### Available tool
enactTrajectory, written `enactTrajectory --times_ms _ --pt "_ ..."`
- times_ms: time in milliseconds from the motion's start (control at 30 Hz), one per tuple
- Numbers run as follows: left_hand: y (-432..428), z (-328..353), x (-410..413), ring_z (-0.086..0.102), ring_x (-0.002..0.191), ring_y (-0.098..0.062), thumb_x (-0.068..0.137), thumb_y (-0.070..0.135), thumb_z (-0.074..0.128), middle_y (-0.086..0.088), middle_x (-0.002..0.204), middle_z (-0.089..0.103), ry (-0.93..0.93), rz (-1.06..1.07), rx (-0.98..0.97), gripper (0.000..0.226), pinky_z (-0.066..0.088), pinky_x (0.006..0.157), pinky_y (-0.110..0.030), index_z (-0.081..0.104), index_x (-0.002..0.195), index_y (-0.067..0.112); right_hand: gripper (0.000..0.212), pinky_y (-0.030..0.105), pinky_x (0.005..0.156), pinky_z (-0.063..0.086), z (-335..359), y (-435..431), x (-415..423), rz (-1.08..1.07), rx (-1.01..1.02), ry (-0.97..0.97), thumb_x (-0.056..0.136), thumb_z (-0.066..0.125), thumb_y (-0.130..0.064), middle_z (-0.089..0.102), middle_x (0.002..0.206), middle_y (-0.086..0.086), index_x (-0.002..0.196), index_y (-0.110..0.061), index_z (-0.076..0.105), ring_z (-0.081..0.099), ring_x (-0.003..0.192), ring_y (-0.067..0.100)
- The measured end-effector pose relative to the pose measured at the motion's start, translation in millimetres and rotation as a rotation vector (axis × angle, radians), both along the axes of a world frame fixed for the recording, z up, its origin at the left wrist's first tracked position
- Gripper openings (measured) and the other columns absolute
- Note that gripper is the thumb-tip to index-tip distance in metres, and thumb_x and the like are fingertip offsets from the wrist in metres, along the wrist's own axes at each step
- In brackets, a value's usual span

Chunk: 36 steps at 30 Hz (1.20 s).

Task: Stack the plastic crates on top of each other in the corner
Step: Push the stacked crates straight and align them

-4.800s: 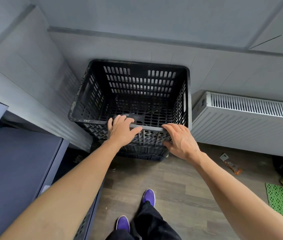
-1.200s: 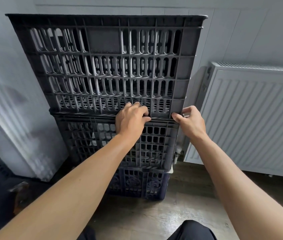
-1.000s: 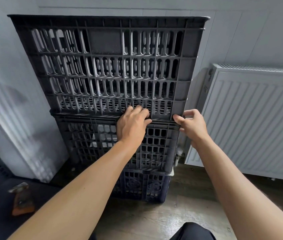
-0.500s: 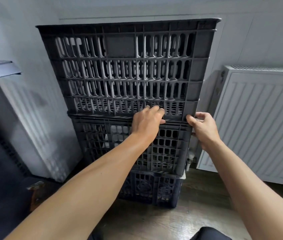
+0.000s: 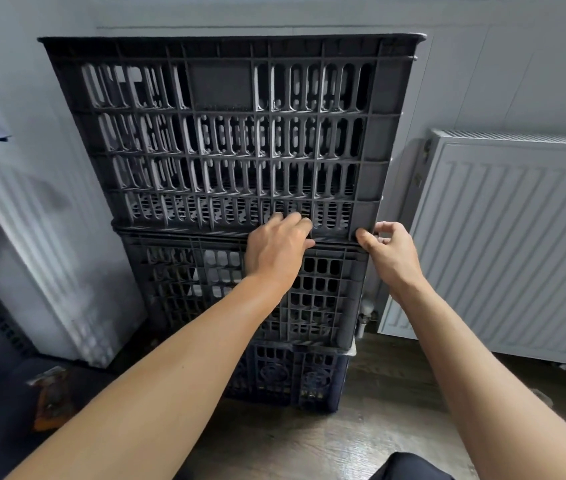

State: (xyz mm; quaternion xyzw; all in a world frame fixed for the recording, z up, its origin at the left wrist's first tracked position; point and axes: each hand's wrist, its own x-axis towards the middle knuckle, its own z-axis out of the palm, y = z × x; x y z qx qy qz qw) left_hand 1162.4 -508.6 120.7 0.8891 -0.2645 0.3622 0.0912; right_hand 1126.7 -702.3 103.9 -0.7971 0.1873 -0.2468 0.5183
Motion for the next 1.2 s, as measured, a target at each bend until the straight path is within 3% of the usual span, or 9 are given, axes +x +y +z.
enactTrajectory --times_ms 200,400,600,800,900,967,1067,1133,1200 --pt "-1 -3 -4 0.055 0.083 -0.019 0.092 0.036 0.064 0.004 0.086 0.058 0.042 0.016 -0.04 0.018 0.029 0.051 -0.029 0.061 0.089 0.018 0.041 0.033 0.085 0.044 0 5 -4 0.005 -0.009 0.007 0.09 0.064 -0.049 0.063 0.113 0.002 0.12 -0.025 0.051 0.06 0.104 0.02" --pt "3 -4 -21 0.053 0.104 -0.02 0.096 0.029 0.053 0.002 0.112 0.057 0.136 0.067 0.036 0.024 0.047 0.057 -0.034 0.06 0.115 0.015 0.036 0.033 0.082 0.042 1 11 -9 0.059 0.035 0.005 0.093 0.061 -0.043 0.06 0.116 0.006 0.121 -0.026 0.045 0.059 0.105 0.022" --pt "15 -9 -31 0.052 0.117 -0.019 0.095 0.032 0.051 0.003 0.13 0.055 0.252 0.039 0.006 0.044 0.052 0.076 -0.038 0.052 0.138 0.019 0.068 0.026 0.095 0.04 -14 32 -36 0.103 0.031 -0.05 0.088 0.065 -0.02 0.053 0.135 -0.003 0.147 -0.029 0.033 0.052 0.121 0.01" --pt "29 -41 -50 0.026 0.143 -0.019 0.096 0.027 0.053 -0.001 0.157 0.026 0.364 -0.069 -0.149 0.054 0.035 0.11 -0.039 0.04 0.147 0.016 0.076 0.044 0.108 0.039 -45 80 -58 -0.026 -0.126 0.031 0.093 0.052 -0.017 0.032 0.155 0.012 0.155 -0.019 0.008 0.036 0.138 0.026" --pt "35 -64 -59 0.034 0.137 -0.019 0.096 0.027 0.055 -0.003 0.148 0.037 0.342 -0.079 -0.191 0.045 0.037 0.109 -0.038 0.051 0.139 0.014 0.079 0.039 0.112 0.03 -61 95 -60 0.03 -0.163 0.152 0.097 0.053 -0.02 0.02 0.16 0.012 0.157 -0.012 0.003 0.024 0.145 0.025" --pt "40 -77 -65 0.045 0.124 -0.016 0.097 0.029 0.054 0.001 0.132 0.05 0.371 -0.071 -0.236 0.034 0.044 0.101 -0.036 0.062 0.128 0.017 0.076 0.038 0.109 0.034 -73 101 -61 0.099 -0.166 0.237 0.098 0.053 -0.024 0.022 0.16 0.011 0.157 -0.013 0.007 0.029 0.143 0.026" --pt "50 -90 -74 0.051 0.102 -0.011 0.097 0.028 0.056 0.009 0.105 0.059 0.398 -0.055 -0.265 0.021 0.046 0.088 -0.031 0.074 0.105 0.021 0.058 0.037 0.105 0.04 -91 111 -64 0.255 -0.191 0.317 0.099 0.052 -0.029 0.037 0.153 0.005 0.152 -0.019 0.031 0.041 0.137 0.022" --pt "62 -97 -79 0.049 0.095 -0.01 0.094 0.029 0.06 0.011 0.096 0.058 0.43 -0.007 -0.282 0.016 0.045 0.083 -0.029 0.075 0.095 0.022 0.04 0.036 0.099 0.048 -102 124 -64 0.37 -0.221 0.321 0.097 0.049 -0.039 0.056 0.134 -0.001 0.134 -0.027 0.054 0.053 0.125 0.017" --pt "77 -101 -82 0.047 0.093 -0.01 0.09 0.03 0.066 0.011 0.093 0.054 0.473 0.07 -0.296 0.009 0.043 0.08 -0.028 0.071 0.085 0.024 0.037 0.035 0.091 0.052 -111 139 -63 0.451 -0.229 0.328 0.096 0.044 -0.048 0.065 0.119 -0.005 0.123 -0.031 0.063 0.06 0.111 0.01"
